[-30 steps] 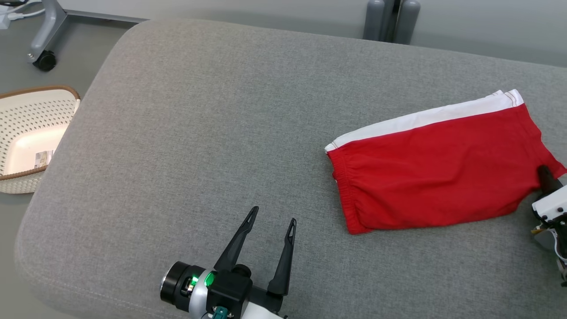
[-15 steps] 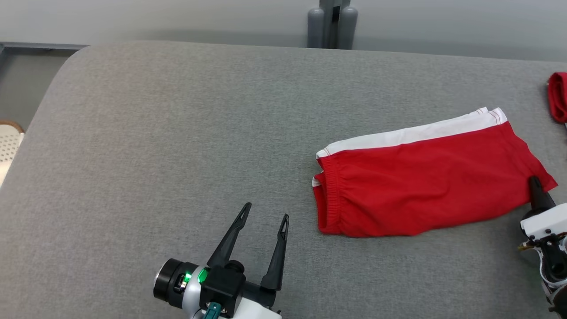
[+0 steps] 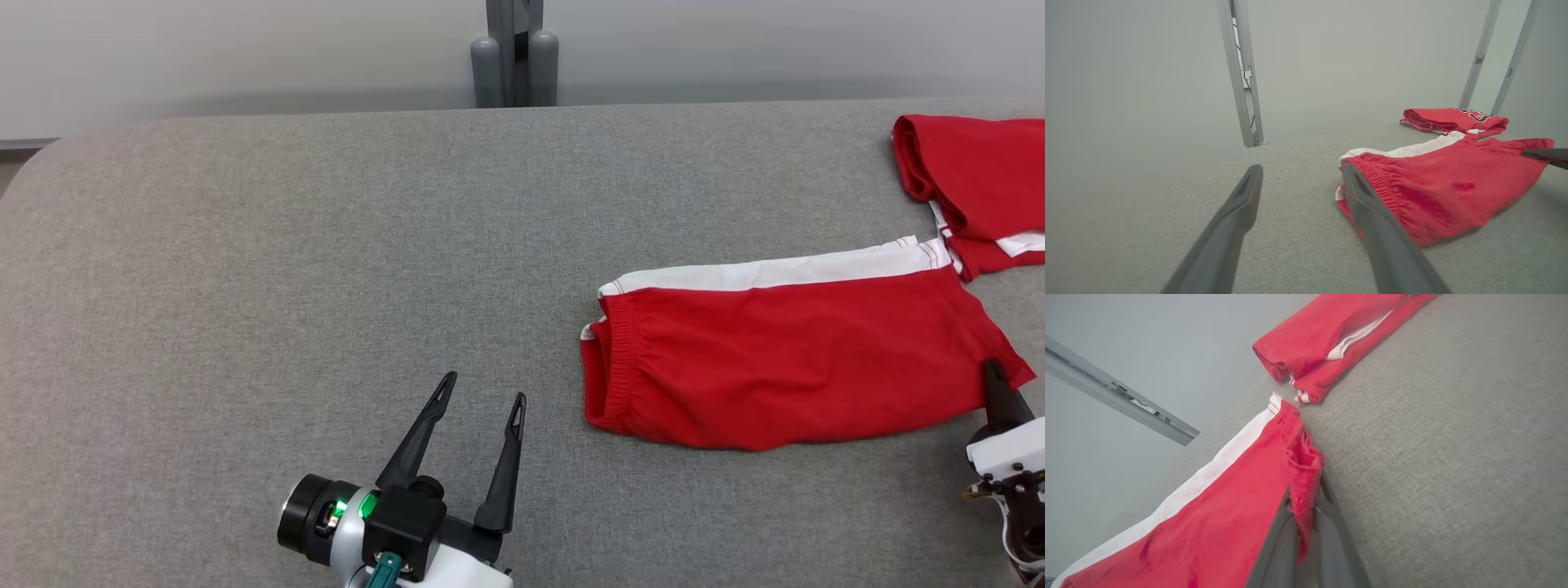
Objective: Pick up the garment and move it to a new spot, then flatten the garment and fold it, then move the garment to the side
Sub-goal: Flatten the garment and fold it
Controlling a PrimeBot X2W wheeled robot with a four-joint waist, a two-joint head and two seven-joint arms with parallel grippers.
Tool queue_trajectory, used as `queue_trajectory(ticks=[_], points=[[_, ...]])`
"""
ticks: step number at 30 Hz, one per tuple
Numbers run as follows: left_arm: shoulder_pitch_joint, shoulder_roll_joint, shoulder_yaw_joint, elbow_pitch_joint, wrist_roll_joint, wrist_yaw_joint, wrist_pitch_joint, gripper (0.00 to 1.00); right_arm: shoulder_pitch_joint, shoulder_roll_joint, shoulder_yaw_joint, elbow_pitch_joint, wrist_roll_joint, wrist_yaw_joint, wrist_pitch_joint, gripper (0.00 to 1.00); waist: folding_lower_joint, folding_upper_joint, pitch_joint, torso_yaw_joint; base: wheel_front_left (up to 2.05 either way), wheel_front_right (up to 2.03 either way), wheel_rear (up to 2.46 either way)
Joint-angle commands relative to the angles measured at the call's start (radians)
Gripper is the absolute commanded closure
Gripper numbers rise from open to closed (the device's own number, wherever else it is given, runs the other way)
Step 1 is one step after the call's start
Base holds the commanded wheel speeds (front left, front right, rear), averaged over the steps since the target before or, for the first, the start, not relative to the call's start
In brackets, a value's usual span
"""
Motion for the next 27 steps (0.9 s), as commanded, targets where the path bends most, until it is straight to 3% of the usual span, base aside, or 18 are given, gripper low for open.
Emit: queue_trajectory(ticks=[1,14,27], points=[[-0.012,0.004,0.004,0.003,0.003,-0.008,-0.004,0.0,0.006,-0.007,0.004,-0.011,-0.005,0.0,-0.01,1.0,0.0,0.0,-0.004,-0.002,0.0,0.0,0.0],[0.015,0.002,0.014,0.012,-0.006,-0.015,-0.004,0.0,0.03,-0.008,0.07,-0.291,-0.137,0.0,-0.039,1.0,0.0,0.0,-0.04,0.022,0.0,0.0,0.0],[0.02,0.001,0.008,0.009,-0.001,-0.02,-0.004,0.0,0.008,0.075,0.128,-0.438,-0.333,0.0,0.02,1.0,0.0,0.0,-0.047,0.078,0.0,0.0,0.0]])
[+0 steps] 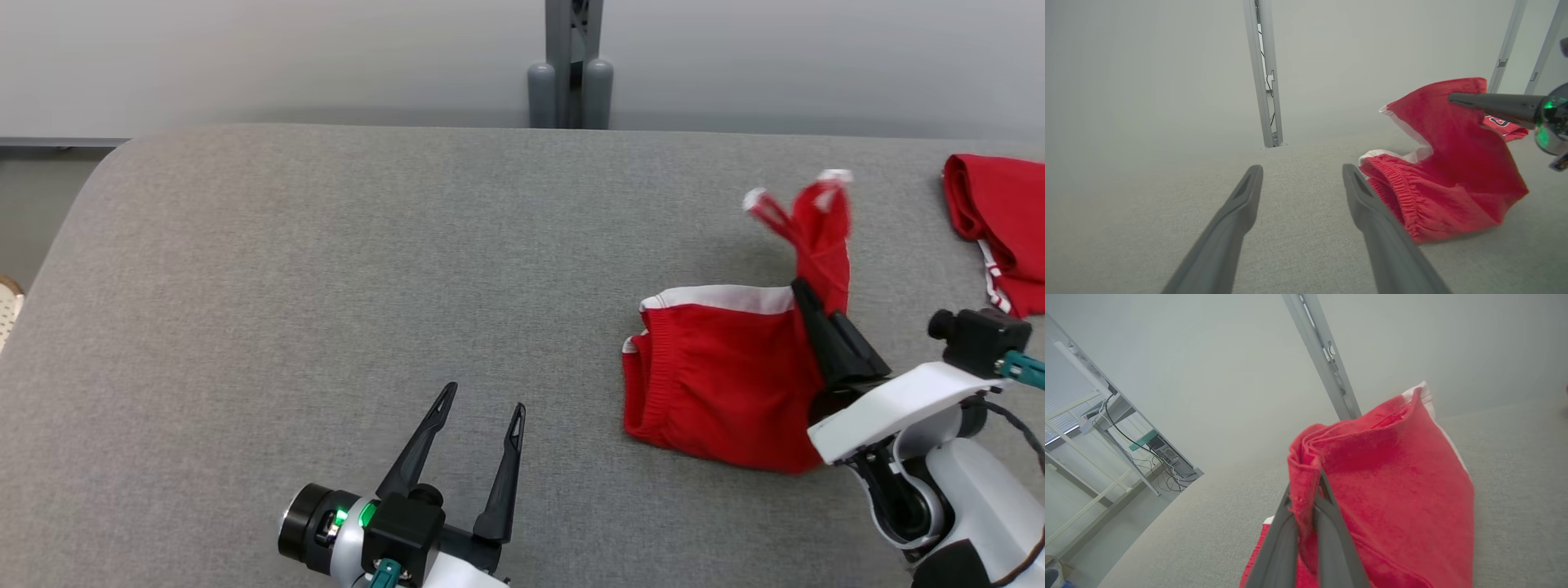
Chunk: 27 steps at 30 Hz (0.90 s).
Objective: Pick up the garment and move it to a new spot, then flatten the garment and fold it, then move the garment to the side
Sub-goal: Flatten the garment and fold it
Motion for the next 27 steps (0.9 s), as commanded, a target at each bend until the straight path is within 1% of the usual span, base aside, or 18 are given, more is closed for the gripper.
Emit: queue_trajectory(ticks=[1,7,10,11,12,19,20,21,22,23,24,27], points=[[0.003,0.004,0.002,-0.003,-0.003,-0.002,-0.004,0.0,0.007,0.003,0.002,-0.016,-0.022,0.0,0.015,1.0,0.0,0.0,-0.001,0.015,0.0,0.0,0.0],[0.011,0.003,-0.001,-0.006,-0.009,0.003,-0.004,0.0,0.065,0.029,0.023,-0.085,-0.09,0.0,0.082,1.0,0.0,0.0,-0.002,0.047,0.0,0.0,0.0],[0.012,0.003,-0.003,-0.008,-0.015,0.006,-0.004,0.0,0.099,0.031,0.034,-0.103,-0.151,0.0,0.115,1.0,0.0,0.0,-0.001,0.058,0.0,0.0,0.0],[0.012,0.003,-0.003,-0.008,-0.015,0.006,-0.004,0.0,0.099,0.031,0.034,-0.103,-0.151,0.0,0.115,1.0,0.0,0.0,-0.001,0.058,0.0,0.0,0.0],[0.012,0.003,-0.005,-0.011,-0.018,0.007,-0.004,0.0,0.122,0.039,0.031,-0.117,-0.188,0.0,0.136,1.0,0.0,0.0,0.0,0.064,0.0,0.0,0.0],[0.015,0.003,-0.005,-0.014,-0.019,0.007,-0.004,0.0,0.192,0.062,0.019,-0.172,-0.255,0.0,0.198,1.0,0.0,0.0,-0.001,0.075,0.0,0.0,0.0],[0.016,0.003,-0.005,-0.014,-0.02,0.007,-0.004,0.0,0.203,0.065,0.016,-0.18,-0.264,0.0,0.209,0.94,0.0,0.0,-0.002,0.076,0.0,0.0,0.0],[0.017,0.003,-0.006,-0.013,-0.02,0.006,-0.004,0.0,0.212,0.068,0.014,-0.187,-0.269,0.0,0.219,0.77,0.0,0.0,-0.004,0.076,0.0,0.0,0.0],[0.018,0.003,-0.006,-0.012,-0.021,0.005,-0.004,0.0,0.224,0.074,0.013,-0.196,-0.271,0.0,0.229,0.57,0.0,0.0,-0.006,0.076,0.0,0.0,0.0],[0.018,0.003,-0.006,-0.01,-0.021,0.004,-0.004,0.0,0.234,0.079,0.012,-0.205,-0.272,0.0,0.238,0.42,0.0,0.0,-0.008,0.076,0.0,0.0,0.0],[0.02,0.003,-0.005,-0.009,-0.021,0.002,-0.004,0.0,0.243,0.081,0.008,-0.214,-0.275,0.0,0.246,0.0,0.0,0.0,-0.011,0.076,0.0,0.0,0.0],[0.024,0.003,-0.001,-0.005,-0.02,0.002,-0.004,0.0,0.274,0.096,0.01,-0.251,-0.262,0.0,0.276,0.0,0.0,0.0,-0.02,0.072,0.0,0.0,0.0]])
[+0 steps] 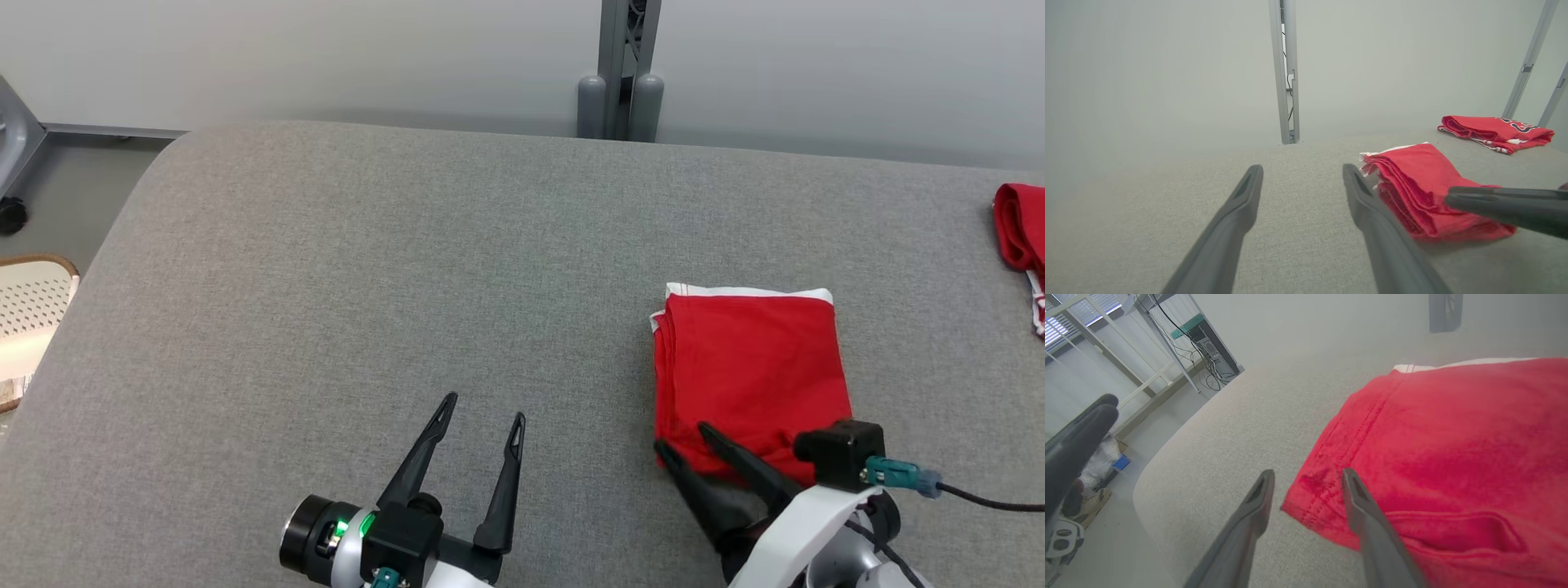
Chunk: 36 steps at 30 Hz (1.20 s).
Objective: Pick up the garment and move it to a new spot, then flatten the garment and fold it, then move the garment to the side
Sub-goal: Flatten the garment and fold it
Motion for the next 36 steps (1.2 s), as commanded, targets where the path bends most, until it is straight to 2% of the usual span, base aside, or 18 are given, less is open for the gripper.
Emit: queue_trajectory(ticks=[1,4,10,17,25,31,36], points=[[0.006,0.003,0.005,0.001,-0.001,0.0,-0.004,0.0,0.011,0.0,0.003,-0.014,0.01,0.0,0.008,0.0,0.0,-0.0001,-0.003,-0.003,0.0,0.0,0.0],[0.011,0.003,0.007,0.004,0.002,-0.002,-0.004,0.0,0.026,-0.002,-0.004,-0.058,0.022,0.0,0.016,0.0,0.0,-0.0001,-0.012,-0.014,0.0,0.0,0.0],[0.015,0.003,0.021,-0.002,0.002,0.002,-0.004,0.0,0.017,0.001,-0.065,-0.091,0.006,0.0,-0.05,0.0,0.0,-0.0001,-0.027,-0.056,0.0,0.0,0.0],[0.004,0.003,0.054,-0.016,-0.006,0.017,-0.004,0.0,-0.03,-0.01,-0.158,-0.011,-0.07,0.0,-0.18,0.0,0.0,-0.0001,-0.031,-0.123,0.0,0.0,0.0],[0.027,0.004,0.098,-0.033,-0.048,0.043,-0.004,0.0,-0.066,-0.046,-0.189,0.11,-0.167,0.0,-0.32,0.0,0.0,-0.0001,-0.038,-0.187,0.0,0.0,0.0],[0.039,0.004,0.123,-0.046,-0.066,0.055,-0.004,0.0,-0.046,-0.041,-0.193,0.128,-0.226,0.0,-0.344,0.0,0.0,-0.0001,-0.046,-0.218,0.0,0.0,0.0],[0.06,0.003,0.144,-0.056,-0.065,0.059,-0.004,0.0,0.003,-0.012,-0.23,0.059,-0.285,0.0,-0.344,0.0,0.0,-0.0001,-0.06,-0.237,0.0,0.0,0.0]])
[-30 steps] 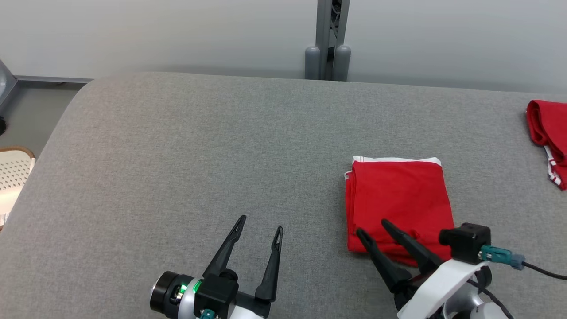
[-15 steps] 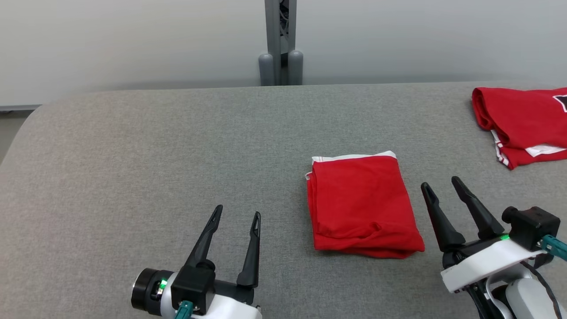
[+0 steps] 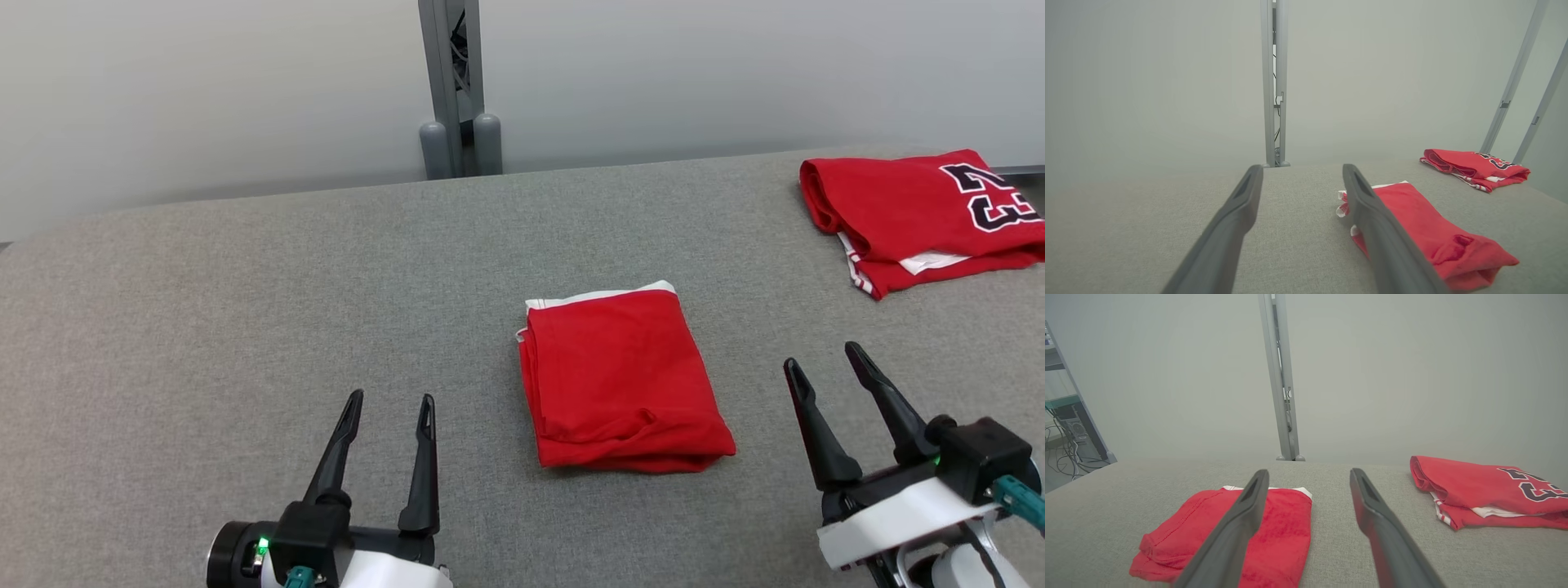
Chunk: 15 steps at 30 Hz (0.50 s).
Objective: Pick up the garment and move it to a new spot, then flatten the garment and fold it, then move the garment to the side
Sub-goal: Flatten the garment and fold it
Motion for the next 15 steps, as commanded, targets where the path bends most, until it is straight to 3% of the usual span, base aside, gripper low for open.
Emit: queue_trajectory(ticks=[1,15], points=[[0.013,0.003,0.009,-0.007,-0.002,0.006,-0.004,0.0,0.023,0.001,-0.008,-0.014,-0.017,0.0,-0.004,0.0,0.0,-0.0001,-0.008,-0.005,0.0,0.0,0.0],[0.076,0.003,0.045,-0.014,-0.026,0.011,-0.004,0.0,0.167,0.052,-0.048,-0.069,-0.062,0.0,-0.005,0.0,0.0,-0.0001,-0.052,-0.011,0.0,0.0,0.0]])
